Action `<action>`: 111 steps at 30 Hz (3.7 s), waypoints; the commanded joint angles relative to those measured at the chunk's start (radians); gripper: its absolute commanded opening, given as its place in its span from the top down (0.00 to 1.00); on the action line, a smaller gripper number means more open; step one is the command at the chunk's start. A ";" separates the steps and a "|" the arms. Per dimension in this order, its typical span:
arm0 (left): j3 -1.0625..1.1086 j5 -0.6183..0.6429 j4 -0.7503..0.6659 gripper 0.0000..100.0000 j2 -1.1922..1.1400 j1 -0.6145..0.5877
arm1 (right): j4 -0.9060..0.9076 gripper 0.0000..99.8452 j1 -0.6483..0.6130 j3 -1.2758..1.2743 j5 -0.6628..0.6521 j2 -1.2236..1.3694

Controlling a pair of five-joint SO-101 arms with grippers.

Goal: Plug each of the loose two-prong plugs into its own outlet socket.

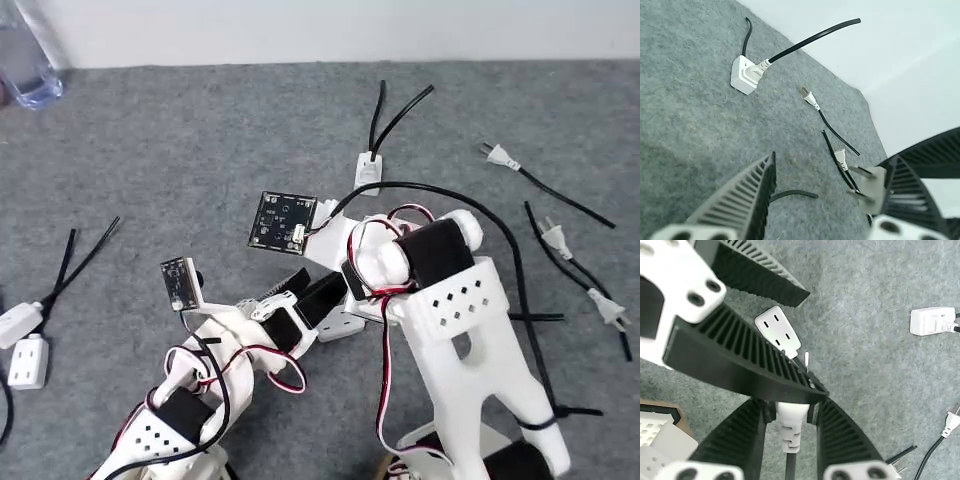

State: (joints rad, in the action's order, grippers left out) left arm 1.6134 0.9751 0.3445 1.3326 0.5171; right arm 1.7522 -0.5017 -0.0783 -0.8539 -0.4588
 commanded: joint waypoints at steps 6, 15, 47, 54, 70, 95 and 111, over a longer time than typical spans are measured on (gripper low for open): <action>0.030 -0.003 0.008 0.68 -0.008 0.008 | 0.039 0.99 -0.021 0.091 0.017 -0.114; 0.044 -0.005 0.005 0.68 -0.008 0.043 | 0.039 0.99 -0.021 0.091 0.017 -0.185; 0.076 -0.160 0.009 0.68 -0.008 -0.416 | 0.042 0.99 0.147 0.140 -0.170 0.079; 0.077 -0.169 0.120 0.68 -0.008 -0.652 | 0.041 0.99 -0.008 0.137 -0.302 0.159; 0.077 -0.170 0.190 0.68 -0.008 -0.741 | -0.036 0.99 -0.058 0.138 -0.505 0.467; 0.077 -0.170 0.189 0.68 -0.008 -0.740 | -0.272 0.99 -0.079 -0.089 -0.506 0.470; 0.077 -0.170 0.189 0.68 -0.008 -0.740 | -0.321 0.99 -0.127 -0.110 -0.500 0.472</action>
State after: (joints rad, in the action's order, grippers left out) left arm 1.6978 0.8140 0.5347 1.3157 -0.2194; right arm 1.4454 -0.6214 -0.1979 -1.3525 0.0184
